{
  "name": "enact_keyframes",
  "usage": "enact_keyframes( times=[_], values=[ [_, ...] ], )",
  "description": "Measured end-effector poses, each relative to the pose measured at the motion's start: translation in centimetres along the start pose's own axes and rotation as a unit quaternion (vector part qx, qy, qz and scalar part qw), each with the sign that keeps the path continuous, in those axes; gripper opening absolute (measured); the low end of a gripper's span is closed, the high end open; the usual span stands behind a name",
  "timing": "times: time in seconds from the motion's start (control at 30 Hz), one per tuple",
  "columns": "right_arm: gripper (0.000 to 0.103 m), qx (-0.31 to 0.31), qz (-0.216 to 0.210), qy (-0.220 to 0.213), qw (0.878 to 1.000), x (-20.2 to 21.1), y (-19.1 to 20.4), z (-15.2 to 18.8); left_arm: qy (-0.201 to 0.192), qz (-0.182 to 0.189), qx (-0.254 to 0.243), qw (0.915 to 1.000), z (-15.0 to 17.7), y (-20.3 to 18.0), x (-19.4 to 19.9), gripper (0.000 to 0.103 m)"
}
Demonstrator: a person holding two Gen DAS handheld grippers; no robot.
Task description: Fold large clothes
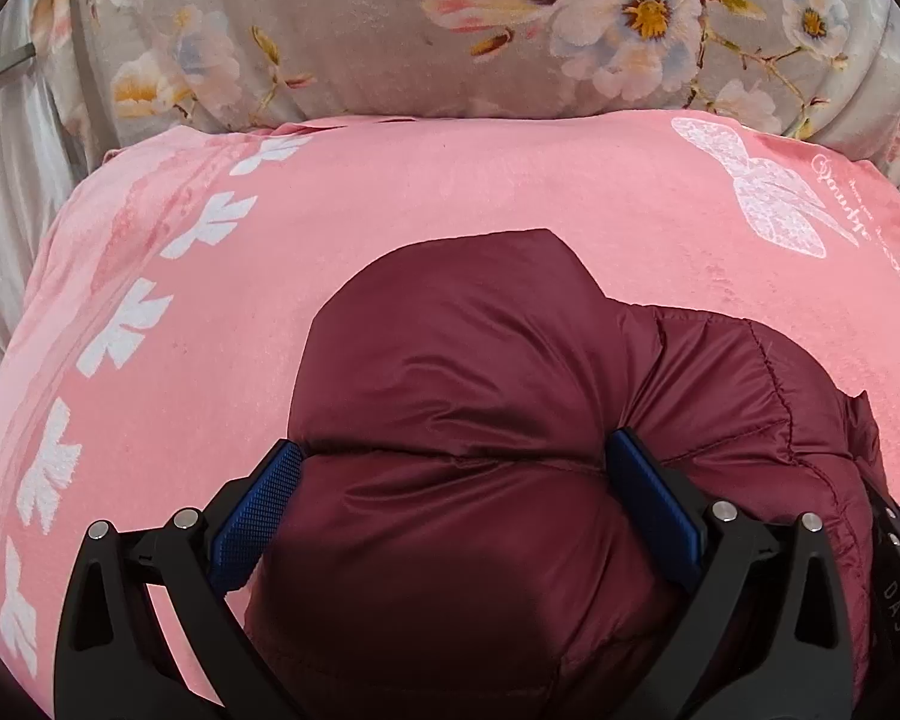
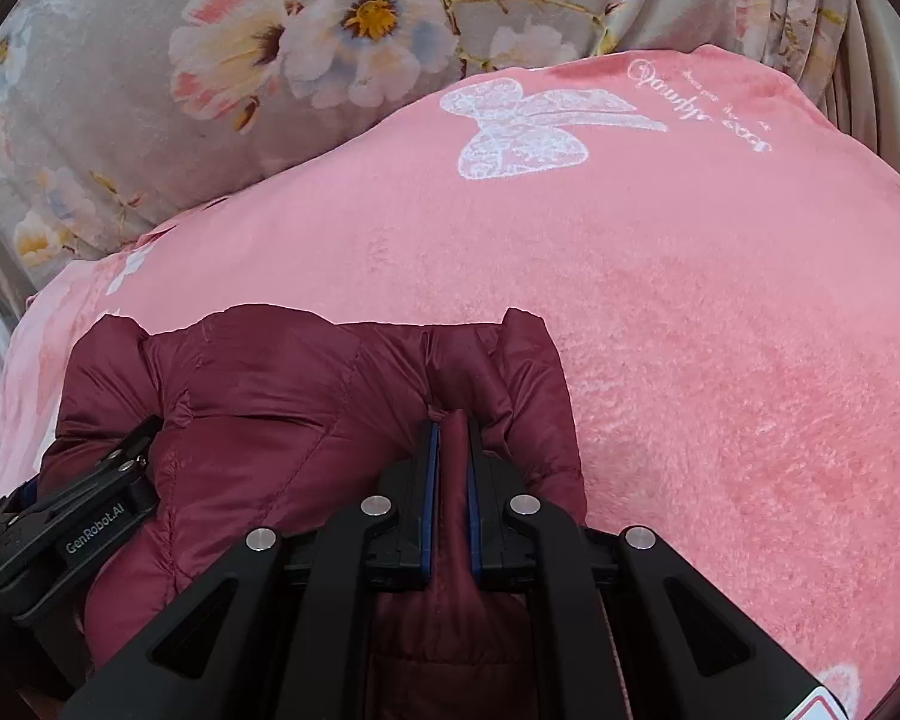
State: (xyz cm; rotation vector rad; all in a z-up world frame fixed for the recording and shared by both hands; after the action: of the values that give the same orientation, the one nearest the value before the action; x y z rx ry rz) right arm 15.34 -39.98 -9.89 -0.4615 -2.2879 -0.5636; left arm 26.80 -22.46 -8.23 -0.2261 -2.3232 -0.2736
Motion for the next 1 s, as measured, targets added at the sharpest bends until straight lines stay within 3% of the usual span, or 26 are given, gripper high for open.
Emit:
enact_keyframes(
  times=[0.2,0.3,0.33,0.37,0.43,0.47,0.6,0.67,0.7,0.83,0.87,0.9,0.93,1.0],
  values=[
    [0.006,-0.013,-0.017,-0.001,1.0,-0.1,-0.3,-0.1,0.001,0.002,0.002,1.0,-0.1,0.0,-0.2,0.098],
    [0.007,-0.03,-0.03,0.005,0.999,0.9,-0.9,-0.2,0.015,0.04,0.013,0.999,-0.1,0.8,-0.1,0.098],
    [0.011,-0.035,-0.032,0.011,0.999,1.9,-1.0,-0.2,0.026,0.061,0.015,0.9977,0.1,1.5,0.2,0.098],
    [0.018,-0.041,-0.039,0.011,0.998,3.5,-1.2,0.1,0.042,0.089,0.023,0.9949,0.4,2.7,1.1,0.098],
    [0.074,-0.047,-0.031,0.0,0.998,6.4,-1.7,0.8,0.057,0.129,0.046,0.9889,1.3,4.7,2.7,0.098],
    [0.077,-0.044,-0.026,-0.001,0.999,7.8,-2.1,1.7,0.065,0.156,0.062,0.9837,2.1,6.2,3.8,0.098],
    [0.077,-0.059,-0.065,0.067,0.994,8.5,-3.0,5.8,0.115,0.202,0.087,0.9686,5.7,8.7,4.6,0.098],
    [0.077,-0.094,-0.093,0.082,0.988,8.3,-3.6,7.2,0.152,0.235,0.102,0.9546,7.6,8.8,3.9,0.098],
    [0.078,-0.116,-0.109,0.089,0.983,8.1,-3.9,7.8,0.167,0.256,0.125,0.9438,8.7,9.0,3.5,0.098],
    [0.076,-0.118,-0.117,0.083,0.983,7.9,-3.3,8.1,0.157,0.266,0.117,0.9439,9.0,8.4,4.1,0.098],
    [0.069,-0.116,-0.124,0.089,0.981,7.7,-2.9,8.0,0.159,0.273,0.108,0.9425,8.9,7.8,4.3,0.098],
    [0.053,-0.117,-0.133,0.092,0.98,7.5,-2.6,8.0,0.16,0.287,0.1,0.939,8.7,7.4,4.6,0.086],
    [0.044,-0.125,-0.149,0.093,0.976,7.4,-2.3,7.8,0.161,0.302,0.092,0.9351,8.5,6.8,5.0,0.08],
    [0.022,-0.117,-0.155,0.088,0.977,8.0,-1.6,7.2,0.149,0.287,0.069,0.9438,7.7,6.3,5.9,0.062]
  ],
)
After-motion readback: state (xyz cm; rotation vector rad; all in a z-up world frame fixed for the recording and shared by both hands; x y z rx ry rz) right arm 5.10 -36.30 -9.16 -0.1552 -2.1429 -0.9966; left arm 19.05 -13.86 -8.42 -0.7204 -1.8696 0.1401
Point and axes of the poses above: each gripper's, at about its wrist camera, not at the fingertips, and x roughly against the way its jaws point, y to its left, z to its underside, the point moved 4 cm from there along -x, roughly the way its jaws point, and after that the axes turned 4 degrees about -z, right-handed, at the moved point
